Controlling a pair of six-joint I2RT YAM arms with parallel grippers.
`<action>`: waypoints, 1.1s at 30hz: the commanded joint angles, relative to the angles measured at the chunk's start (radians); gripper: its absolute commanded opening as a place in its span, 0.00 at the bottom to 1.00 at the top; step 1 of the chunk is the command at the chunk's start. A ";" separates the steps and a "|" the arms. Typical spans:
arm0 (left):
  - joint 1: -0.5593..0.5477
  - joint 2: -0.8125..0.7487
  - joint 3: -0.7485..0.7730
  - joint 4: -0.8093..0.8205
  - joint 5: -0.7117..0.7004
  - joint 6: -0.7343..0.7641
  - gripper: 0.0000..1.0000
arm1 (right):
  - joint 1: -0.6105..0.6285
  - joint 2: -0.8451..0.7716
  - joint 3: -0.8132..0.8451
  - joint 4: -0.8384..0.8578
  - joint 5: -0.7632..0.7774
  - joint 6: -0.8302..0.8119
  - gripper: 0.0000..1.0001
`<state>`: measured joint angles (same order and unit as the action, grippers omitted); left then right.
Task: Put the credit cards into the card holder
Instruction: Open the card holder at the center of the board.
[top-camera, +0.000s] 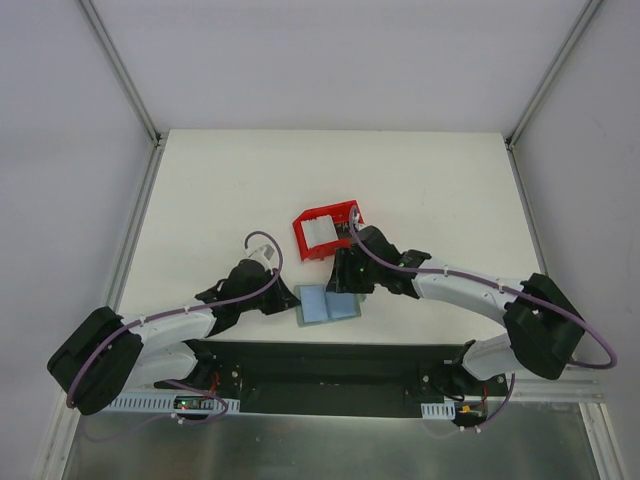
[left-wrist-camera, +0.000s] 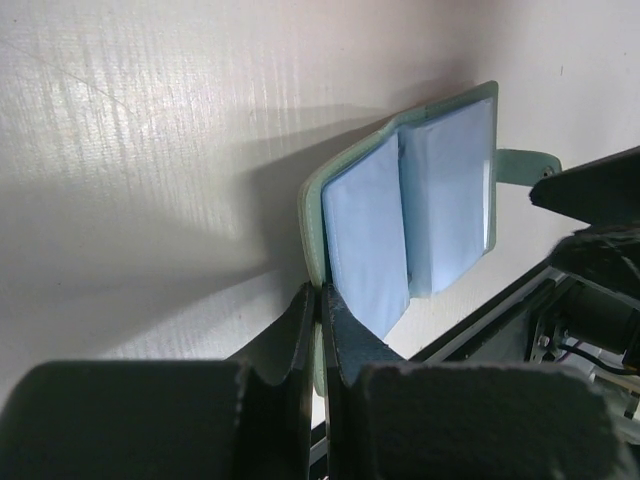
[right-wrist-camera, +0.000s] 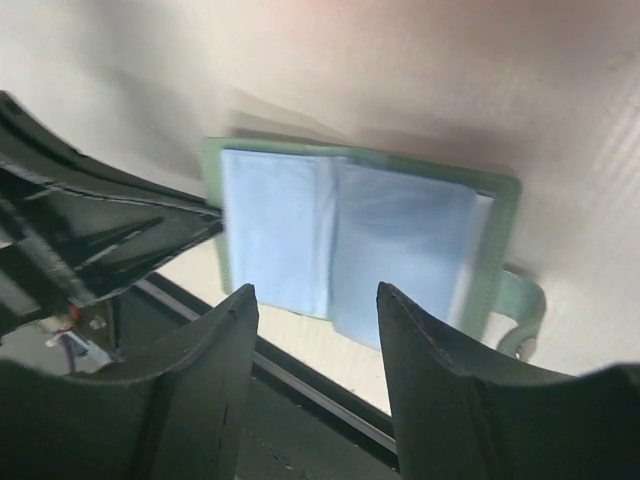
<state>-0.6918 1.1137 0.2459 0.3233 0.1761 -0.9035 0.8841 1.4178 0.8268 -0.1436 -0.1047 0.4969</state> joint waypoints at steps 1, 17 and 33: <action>0.009 0.003 -0.007 0.054 0.037 0.029 0.00 | -0.002 0.023 -0.023 -0.054 0.049 0.012 0.54; 0.011 0.029 -0.008 0.086 0.054 0.023 0.00 | 0.000 0.086 -0.048 -0.096 0.083 0.026 0.54; 0.012 0.072 -0.010 0.135 0.065 0.005 0.00 | 0.013 0.237 -0.038 0.136 -0.159 0.111 0.55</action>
<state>-0.6895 1.1725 0.2455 0.3897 0.2195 -0.8993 0.8803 1.5768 0.8021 -0.1234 -0.1631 0.5606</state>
